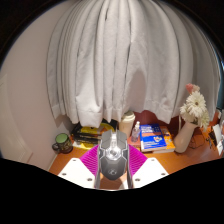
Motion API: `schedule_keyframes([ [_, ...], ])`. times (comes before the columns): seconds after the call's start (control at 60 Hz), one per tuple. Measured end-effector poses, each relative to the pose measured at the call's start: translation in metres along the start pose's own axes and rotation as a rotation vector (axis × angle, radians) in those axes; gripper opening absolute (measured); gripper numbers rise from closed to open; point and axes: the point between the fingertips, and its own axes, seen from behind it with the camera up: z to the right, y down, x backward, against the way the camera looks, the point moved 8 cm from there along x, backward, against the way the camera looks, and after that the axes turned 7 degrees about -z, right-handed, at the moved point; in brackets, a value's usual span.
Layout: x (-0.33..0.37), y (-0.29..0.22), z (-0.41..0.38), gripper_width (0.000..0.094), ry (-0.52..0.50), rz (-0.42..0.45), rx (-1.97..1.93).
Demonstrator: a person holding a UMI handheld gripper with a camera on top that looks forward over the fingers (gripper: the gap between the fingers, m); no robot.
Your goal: Arrange mouse
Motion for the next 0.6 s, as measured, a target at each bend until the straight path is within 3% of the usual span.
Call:
schedule_keyframes([
  [0.083, 0.024, -0.003, 0.044, 0.0373, 0.048, 0.037, 0.001],
  [0.183, 0.027, 0.017, 0.093, 0.0371, 0.078, 0.011, -0.027],
  [0.333, -0.005, 0.087, 0.138, 0.0370, 0.097, -0.120, -0.070],
  [0.6, -0.056, 0.192, 0.142, 0.0370, 0.060, -0.322, -0.115],
])
